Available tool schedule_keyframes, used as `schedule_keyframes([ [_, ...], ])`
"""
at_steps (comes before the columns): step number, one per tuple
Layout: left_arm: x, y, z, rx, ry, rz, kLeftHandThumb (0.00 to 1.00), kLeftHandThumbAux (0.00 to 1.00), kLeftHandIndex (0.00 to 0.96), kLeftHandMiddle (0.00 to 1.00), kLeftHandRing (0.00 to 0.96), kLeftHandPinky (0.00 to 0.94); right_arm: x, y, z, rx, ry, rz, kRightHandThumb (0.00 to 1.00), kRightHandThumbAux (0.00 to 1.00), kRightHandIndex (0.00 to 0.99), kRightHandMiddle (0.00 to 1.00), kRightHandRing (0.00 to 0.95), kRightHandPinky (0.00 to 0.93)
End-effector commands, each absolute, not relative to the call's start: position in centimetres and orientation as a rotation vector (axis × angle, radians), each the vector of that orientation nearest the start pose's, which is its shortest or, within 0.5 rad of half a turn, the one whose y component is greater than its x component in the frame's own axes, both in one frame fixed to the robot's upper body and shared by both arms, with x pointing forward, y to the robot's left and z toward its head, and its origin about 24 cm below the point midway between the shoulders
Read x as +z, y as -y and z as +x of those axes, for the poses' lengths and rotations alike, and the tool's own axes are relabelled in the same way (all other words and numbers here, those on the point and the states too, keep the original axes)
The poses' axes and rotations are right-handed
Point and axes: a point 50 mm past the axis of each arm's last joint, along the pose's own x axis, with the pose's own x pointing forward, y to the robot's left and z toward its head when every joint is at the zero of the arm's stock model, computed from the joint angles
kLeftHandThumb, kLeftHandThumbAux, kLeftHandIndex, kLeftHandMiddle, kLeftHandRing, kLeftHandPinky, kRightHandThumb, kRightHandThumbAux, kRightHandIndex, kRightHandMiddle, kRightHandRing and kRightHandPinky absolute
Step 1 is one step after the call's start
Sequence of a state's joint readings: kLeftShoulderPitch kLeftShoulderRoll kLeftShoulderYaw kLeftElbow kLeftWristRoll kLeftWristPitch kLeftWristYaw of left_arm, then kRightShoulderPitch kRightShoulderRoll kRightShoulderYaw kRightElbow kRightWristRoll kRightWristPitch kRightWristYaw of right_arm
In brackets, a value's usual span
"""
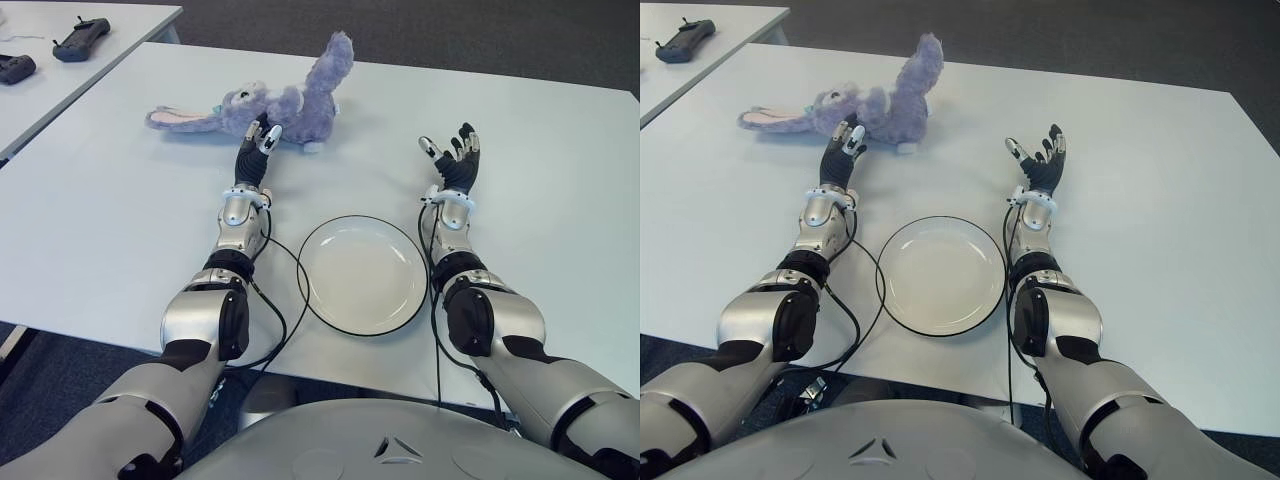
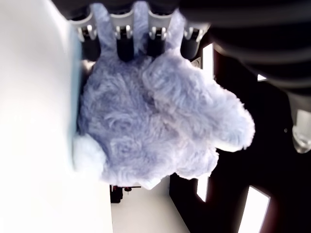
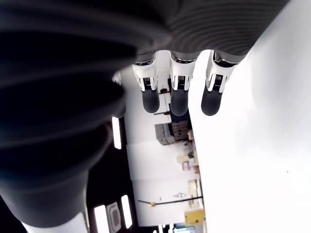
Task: Put the doll into the plate.
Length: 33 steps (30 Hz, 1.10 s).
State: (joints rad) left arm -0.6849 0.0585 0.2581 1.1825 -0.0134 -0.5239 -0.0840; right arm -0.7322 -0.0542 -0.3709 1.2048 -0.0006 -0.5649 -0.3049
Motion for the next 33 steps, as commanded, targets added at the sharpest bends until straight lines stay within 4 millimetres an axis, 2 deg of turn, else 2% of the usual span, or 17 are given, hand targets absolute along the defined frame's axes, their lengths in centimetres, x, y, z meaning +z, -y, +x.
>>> schedule_keyframes([
  [1, -8.4, -15.8, 26.0, 0.094, -0.454, -0.175, 0.0, 0.459, 0.0, 0.0, 0.0, 0.0, -9.0, 16.7, 25.0, -0.499, -0.508, 0.15, 0.0, 0.861, 0.102, 0.084, 0.074, 0.105],
  [7, -7.5, -16.8, 26.7, 0.209, -0.371, -0.242, 0.0, 0.491, 0.0, 0.0, 0.0, 0.0, -9.0, 16.7, 25.0, -0.499, -0.513, 0.155, 0.0, 0.868, 0.1, 0.082, 0.073, 0.105],
  [14, -6.4, -17.9, 27.5, 0.264, -0.287, -0.266, 0.0, 0.525, 0.0, 0.0, 0.0, 0.0, -9.0, 16.7, 25.0, -0.494, -0.518, 0.154, 0.0, 0.865, 0.101, 0.086, 0.076, 0.108],
  [22, -4.2, -19.0, 28.8, 0.297, -0.142, -0.197, 0.0, 0.545, 0.0, 0.0, 0.0, 0.0, -8.9, 16.6, 25.1, -0.504, -0.506, 0.158, 0.0, 0.871, 0.102, 0.086, 0.077, 0.11],
  [33, -1.4, -20.0, 30.0, 0.3, 0.023, -0.015, 0.0, 0.554, 0.0, 0.0, 0.0, 0.0, -8.9, 16.5, 25.2, -0.505, -0.512, 0.158, 0.0, 0.875, 0.101, 0.085, 0.078, 0.109],
])
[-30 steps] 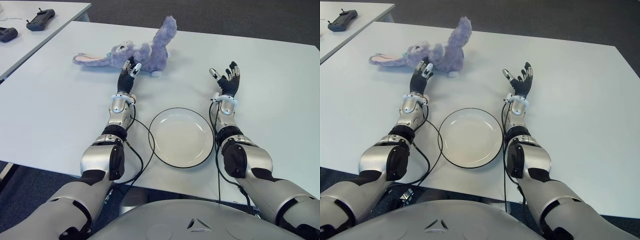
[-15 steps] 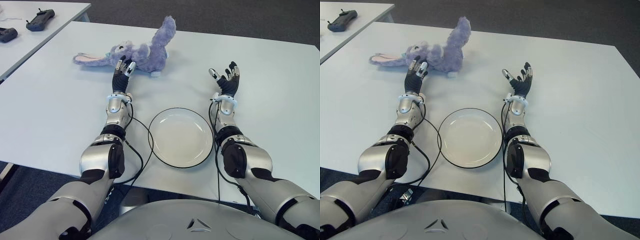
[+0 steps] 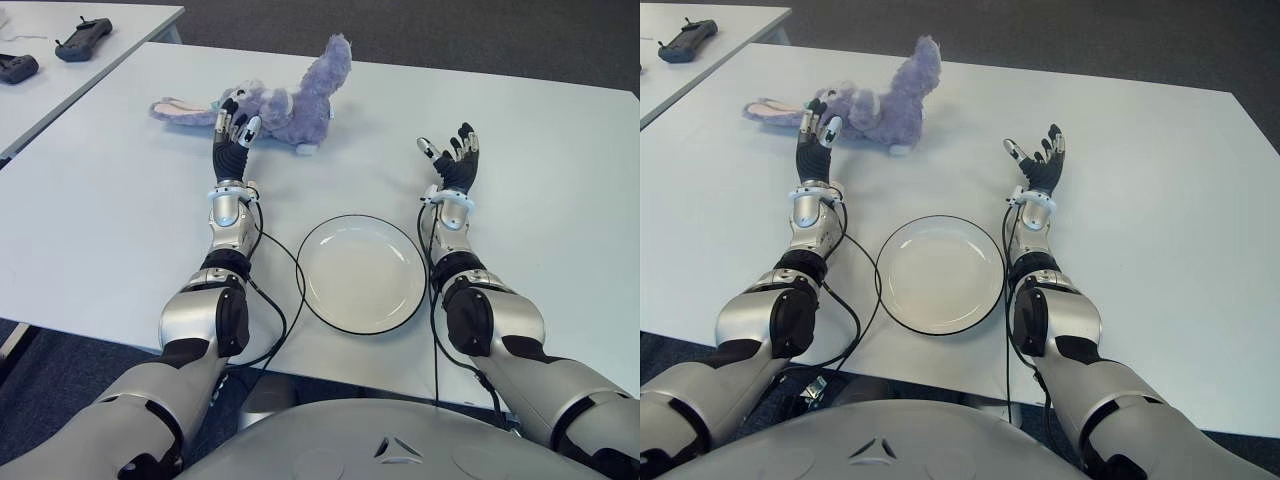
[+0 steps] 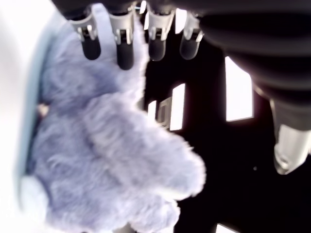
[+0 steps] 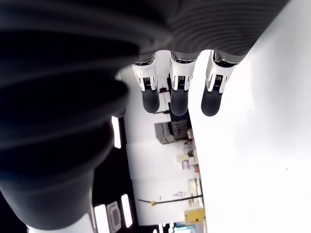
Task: Put the doll into the plate.
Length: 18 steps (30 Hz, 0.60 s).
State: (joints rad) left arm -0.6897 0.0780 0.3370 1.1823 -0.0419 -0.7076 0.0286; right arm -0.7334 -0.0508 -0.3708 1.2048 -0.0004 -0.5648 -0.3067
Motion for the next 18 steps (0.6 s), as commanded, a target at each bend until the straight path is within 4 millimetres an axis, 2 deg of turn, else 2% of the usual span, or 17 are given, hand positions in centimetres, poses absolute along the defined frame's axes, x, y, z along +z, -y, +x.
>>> schedule_keyframes([
  [1, -1.2, -20.2, 30.1, 0.299, 0.037, -0.001, 0.0, 0.555, 0.0, 0.0, 0.0, 0.0, -8.9, 16.5, 25.2, -0.505, -0.513, 0.161, 0.0, 0.874, 0.101, 0.085, 0.078, 0.109],
  [10, 0.1, -20.5, 30.5, 0.313, 0.12, 0.057, 0.0, 0.595, 0.0, 0.0, 0.0, 0.0, -8.9, 16.4, 25.3, -0.503, -0.518, 0.175, 0.0, 0.877, 0.108, 0.093, 0.084, 0.112],
  [12, 0.7, -20.6, 30.7, 0.315, 0.166, 0.08, 0.0, 0.669, 0.0, 0.0, 0.0, 0.0, -8.9, 16.4, 25.3, -0.5, -0.517, 0.175, 0.0, 0.874, 0.109, 0.093, 0.084, 0.112],
  [14, 1.2, -20.6, 30.7, 0.315, 0.197, 0.1, 0.0, 0.7, 0.0, 0.0, 0.0, 0.0, -8.9, 16.4, 25.3, -0.499, -0.516, 0.175, 0.0, 0.876, 0.11, 0.095, 0.086, 0.115],
  [18, 1.5, -20.6, 30.8, 0.311, 0.224, 0.131, 0.0, 0.718, 0.0, 0.0, 0.0, 0.0, -8.9, 16.4, 25.3, -0.501, -0.517, 0.174, 0.0, 0.879, 0.111, 0.097, 0.088, 0.118],
])
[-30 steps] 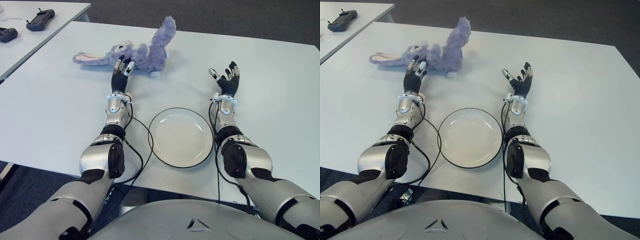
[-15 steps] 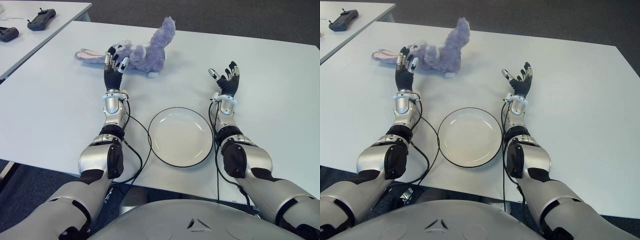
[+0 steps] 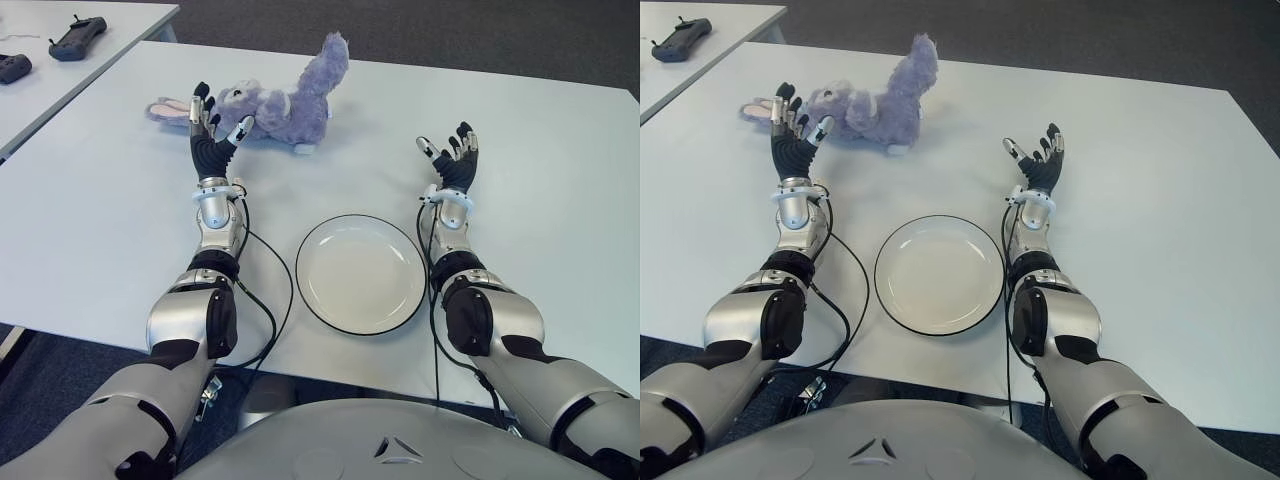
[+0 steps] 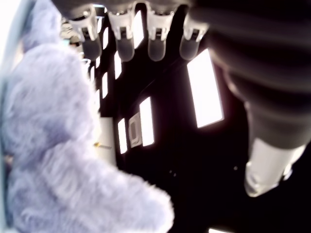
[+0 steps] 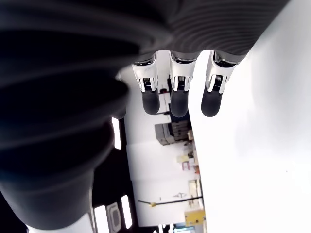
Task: Put the doll into the plate.
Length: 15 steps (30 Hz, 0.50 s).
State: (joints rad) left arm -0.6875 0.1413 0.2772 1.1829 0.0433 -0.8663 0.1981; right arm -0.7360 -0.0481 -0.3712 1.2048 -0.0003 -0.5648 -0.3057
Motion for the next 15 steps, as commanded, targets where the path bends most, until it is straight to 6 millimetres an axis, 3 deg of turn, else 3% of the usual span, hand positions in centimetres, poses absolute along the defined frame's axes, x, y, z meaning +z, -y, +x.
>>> schedule_keyframes([
  [1, 1.6, -20.6, 30.8, 0.307, 0.235, 0.146, 0.0, 0.734, 0.0, 0.0, 0.0, 0.0, -8.9, 16.4, 25.3, -0.501, -0.517, 0.173, 0.0, 0.881, 0.112, 0.098, 0.088, 0.115],
  [8, 2.2, -20.8, 30.9, 0.29, 0.276, 0.223, 0.015, 0.735, 0.0, 0.0, 0.0, 0.0, -8.9, 16.4, 25.3, -0.497, -0.521, 0.174, 0.0, 0.871, 0.11, 0.094, 0.084, 0.104],
  [15, 2.9, -20.6, 31.4, 0.312, 0.304, 0.357, 0.092, 0.619, 0.0, 0.0, 0.0, 0.0, -8.9, 16.4, 25.3, -0.502, -0.521, 0.174, 0.0, 0.871, 0.105, 0.089, 0.079, 0.107],
])
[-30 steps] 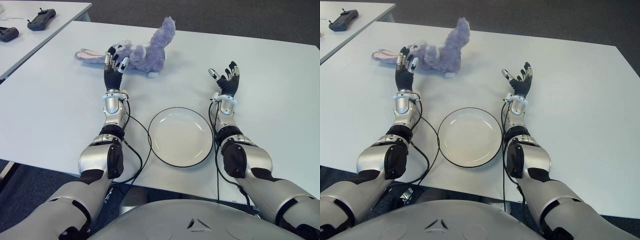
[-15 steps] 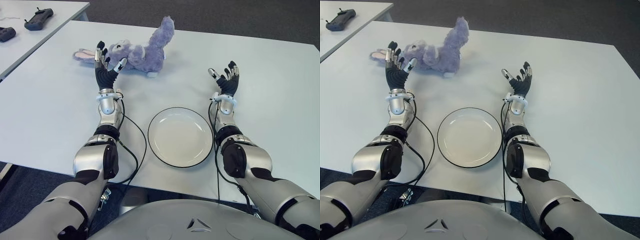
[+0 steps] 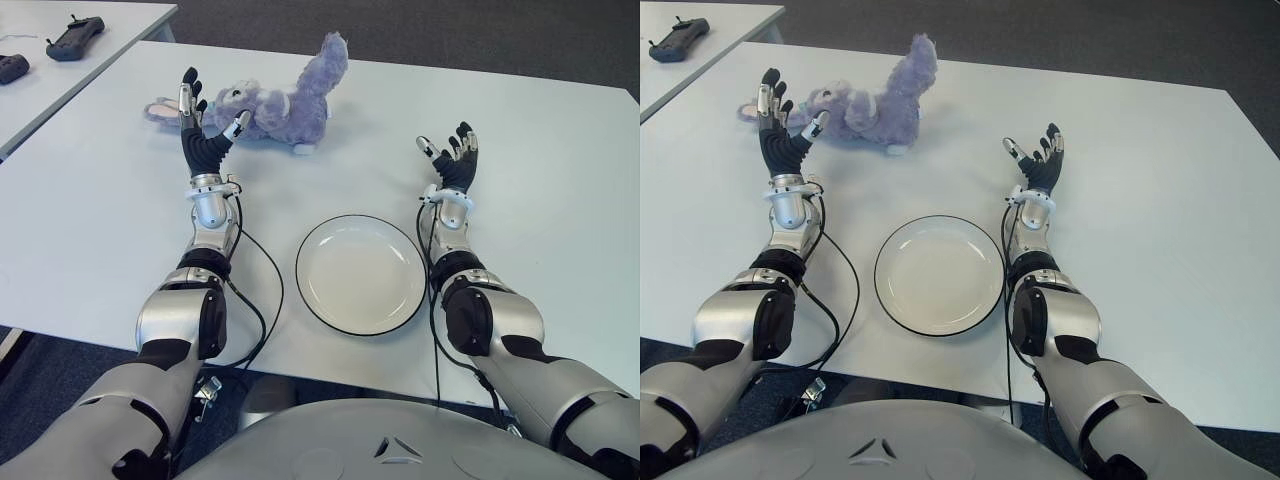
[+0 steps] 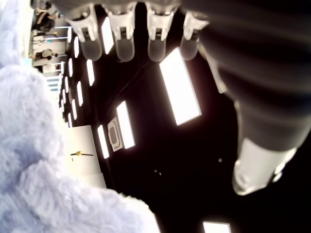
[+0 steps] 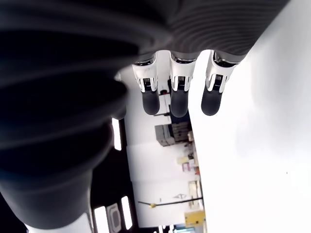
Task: Put the doll into the plate.
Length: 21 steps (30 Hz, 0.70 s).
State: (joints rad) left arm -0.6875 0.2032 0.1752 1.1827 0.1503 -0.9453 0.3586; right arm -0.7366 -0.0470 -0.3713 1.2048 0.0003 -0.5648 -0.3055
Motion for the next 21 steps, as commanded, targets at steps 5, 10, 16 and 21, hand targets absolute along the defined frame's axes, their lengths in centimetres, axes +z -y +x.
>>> schedule_keyframes([
  [5, 3.2, -20.7, 32.0, 0.346, 0.302, 0.528, 0.126, 0.551, 0.0, 0.0, 0.0, 0.0, -8.9, 16.4, 25.3, -0.502, -0.526, 0.182, 0.0, 0.881, 0.106, 0.092, 0.082, 0.108],
  [10, 4.9, -22.4, 33.4, 0.37, 0.308, 0.742, 0.141, 0.492, 0.0, 0.0, 0.0, 0.0, -8.9, 16.4, 25.3, -0.507, -0.526, 0.192, 0.0, 0.883, 0.114, 0.097, 0.084, 0.103],
  [16, 5.9, -23.0, 34.1, 0.354, 0.321, 0.887, 0.184, 0.437, 0.0, 0.0, 0.0, 0.0, -8.9, 16.4, 25.3, -0.504, -0.525, 0.191, 0.0, 0.882, 0.111, 0.093, 0.081, 0.108],
  [21, 6.9, -23.0, 35.1, 0.244, 0.325, 1.045, 0.359, 0.327, 0.0, 0.0, 0.0, 0.0, -8.9, 16.2, 25.4, -0.506, -0.527, 0.207, 0.0, 0.891, 0.113, 0.1, 0.091, 0.121],
])
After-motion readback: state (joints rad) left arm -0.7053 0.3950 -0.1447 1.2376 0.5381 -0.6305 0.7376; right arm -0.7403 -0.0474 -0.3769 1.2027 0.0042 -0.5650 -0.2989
